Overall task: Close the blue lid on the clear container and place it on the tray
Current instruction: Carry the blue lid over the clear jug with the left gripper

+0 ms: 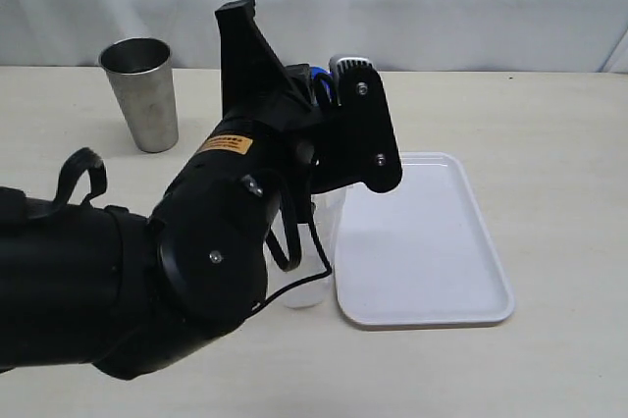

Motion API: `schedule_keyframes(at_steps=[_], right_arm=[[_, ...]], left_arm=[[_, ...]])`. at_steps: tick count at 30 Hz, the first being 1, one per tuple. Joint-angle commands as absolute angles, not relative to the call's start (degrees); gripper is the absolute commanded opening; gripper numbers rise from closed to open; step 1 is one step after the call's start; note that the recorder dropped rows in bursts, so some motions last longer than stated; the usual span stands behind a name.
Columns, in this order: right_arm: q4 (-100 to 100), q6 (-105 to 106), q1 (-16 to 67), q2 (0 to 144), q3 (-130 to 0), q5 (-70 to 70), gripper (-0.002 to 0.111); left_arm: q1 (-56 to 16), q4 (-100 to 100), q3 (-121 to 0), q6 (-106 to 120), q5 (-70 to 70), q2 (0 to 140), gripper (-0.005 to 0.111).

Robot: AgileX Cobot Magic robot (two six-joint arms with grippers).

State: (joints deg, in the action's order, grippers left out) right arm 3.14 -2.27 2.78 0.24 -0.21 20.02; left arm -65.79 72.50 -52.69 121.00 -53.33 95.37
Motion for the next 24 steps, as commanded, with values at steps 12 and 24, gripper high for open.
schedule_keyframes(at_steps=[12, 24], right_arm=[[3.2, -2.2, 2.6, 0.0, 0.0, 19.8, 0.004], [3.2, -2.2, 2.6, 0.0, 0.0, 19.8, 0.004]], left_arm=[[-68.0, 72.8, -49.3, 122.7, -59.9, 95.0, 0.0], [-72.6, 73.3, -49.3, 119.7, -62.8, 95.0, 0.0]])
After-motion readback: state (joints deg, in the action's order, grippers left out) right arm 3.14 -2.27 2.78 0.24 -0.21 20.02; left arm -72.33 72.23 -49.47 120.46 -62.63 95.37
